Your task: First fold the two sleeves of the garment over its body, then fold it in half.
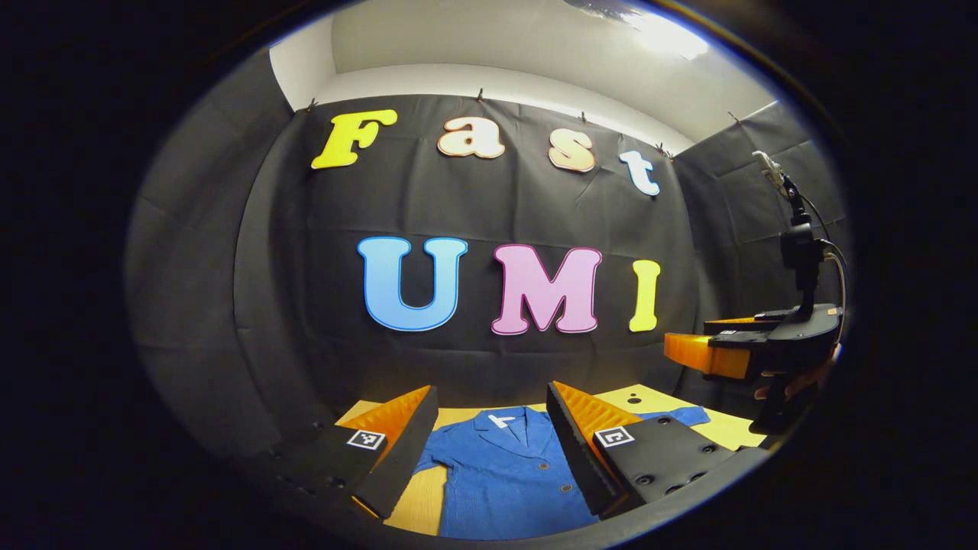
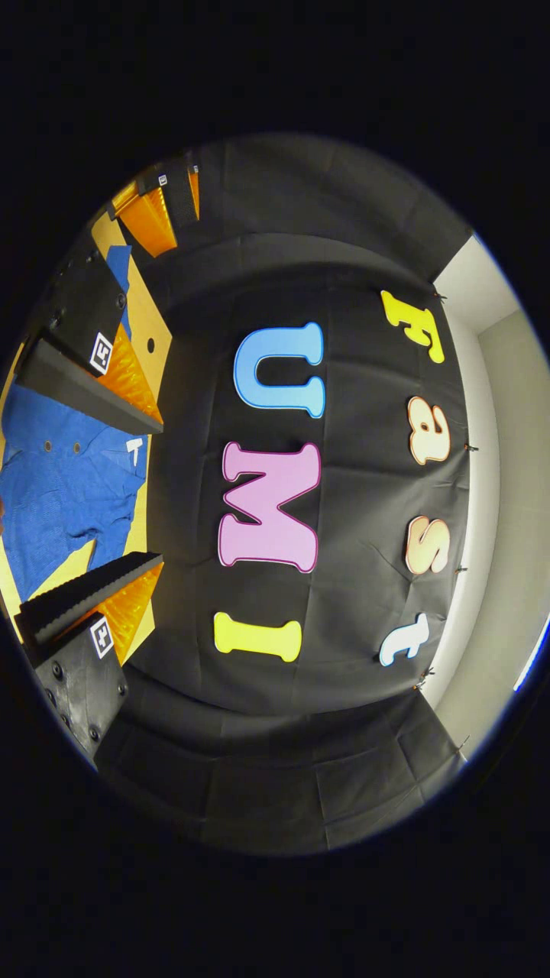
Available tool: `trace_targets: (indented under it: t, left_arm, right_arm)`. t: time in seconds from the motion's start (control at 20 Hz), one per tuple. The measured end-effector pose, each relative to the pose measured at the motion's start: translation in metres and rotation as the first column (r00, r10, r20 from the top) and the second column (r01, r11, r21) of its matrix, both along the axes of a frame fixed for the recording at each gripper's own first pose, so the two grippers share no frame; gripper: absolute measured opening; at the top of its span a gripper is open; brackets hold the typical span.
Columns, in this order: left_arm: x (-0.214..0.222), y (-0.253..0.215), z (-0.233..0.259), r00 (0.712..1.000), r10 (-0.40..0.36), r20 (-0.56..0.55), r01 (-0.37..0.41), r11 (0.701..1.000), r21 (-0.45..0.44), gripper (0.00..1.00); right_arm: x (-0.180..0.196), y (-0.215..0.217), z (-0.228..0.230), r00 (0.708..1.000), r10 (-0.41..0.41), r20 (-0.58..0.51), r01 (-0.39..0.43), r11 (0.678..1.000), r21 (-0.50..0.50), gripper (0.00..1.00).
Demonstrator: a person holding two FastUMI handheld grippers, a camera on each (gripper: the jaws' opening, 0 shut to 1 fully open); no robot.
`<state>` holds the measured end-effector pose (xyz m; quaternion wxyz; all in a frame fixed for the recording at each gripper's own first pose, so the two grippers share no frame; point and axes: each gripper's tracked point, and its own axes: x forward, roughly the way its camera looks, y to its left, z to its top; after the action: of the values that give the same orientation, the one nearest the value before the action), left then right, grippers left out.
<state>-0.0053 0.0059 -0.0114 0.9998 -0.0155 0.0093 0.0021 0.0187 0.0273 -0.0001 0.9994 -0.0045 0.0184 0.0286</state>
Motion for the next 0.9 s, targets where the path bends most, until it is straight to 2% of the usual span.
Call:
trace_targets:
  t: [0.25,0.45,0.55,0.6,0.65,0.7,0.9]
  left_arm:
    - [-0.004,0.002,-0.024,0.997,0.029,-0.065,-0.032,0.998,-0.045,0.82]
    - [-0.005,-0.005,-0.039,0.993,0.049,-0.105,-0.061,0.992,-0.111,0.82]
    - [-0.003,-0.007,-0.038,0.993,0.063,-0.104,-0.074,0.992,-0.1,0.82]
    - [0.0,-0.009,-0.038,0.992,0.069,-0.103,-0.078,0.993,-0.088,0.82]
    - [0.002,-0.01,-0.038,0.992,0.074,-0.106,-0.082,0.994,-0.076,0.82]
    - [0.005,-0.012,-0.04,0.991,0.079,-0.11,-0.087,0.994,-0.069,0.82]
    - [0.024,-0.022,-0.041,0.987,0.103,-0.124,-0.11,0.993,-0.049,0.82]
  right_arm:
    - [0.046,-0.013,-0.034,0.996,-0.001,-0.094,-0.001,1.0,-0.025,0.98]
    - [0.094,-0.039,-0.068,0.986,0.002,-0.165,-0.022,0.992,-0.123,0.96]
    - [0.115,-0.058,-0.08,0.981,-0.029,-0.189,0.008,0.994,-0.112,0.96]
    - [0.125,-0.069,-0.084,0.98,-0.042,-0.196,0.023,0.995,-0.098,0.92]
    - [0.135,-0.081,-0.091,0.976,-0.066,-0.209,0.048,0.995,-0.09,0.96]
    - [0.147,-0.095,-0.099,0.969,-0.093,-0.227,0.074,0.993,-0.09,0.96]
    - [0.176,-0.164,-0.147,0.921,-0.196,-0.335,0.171,0.98,-0.104,0.96]
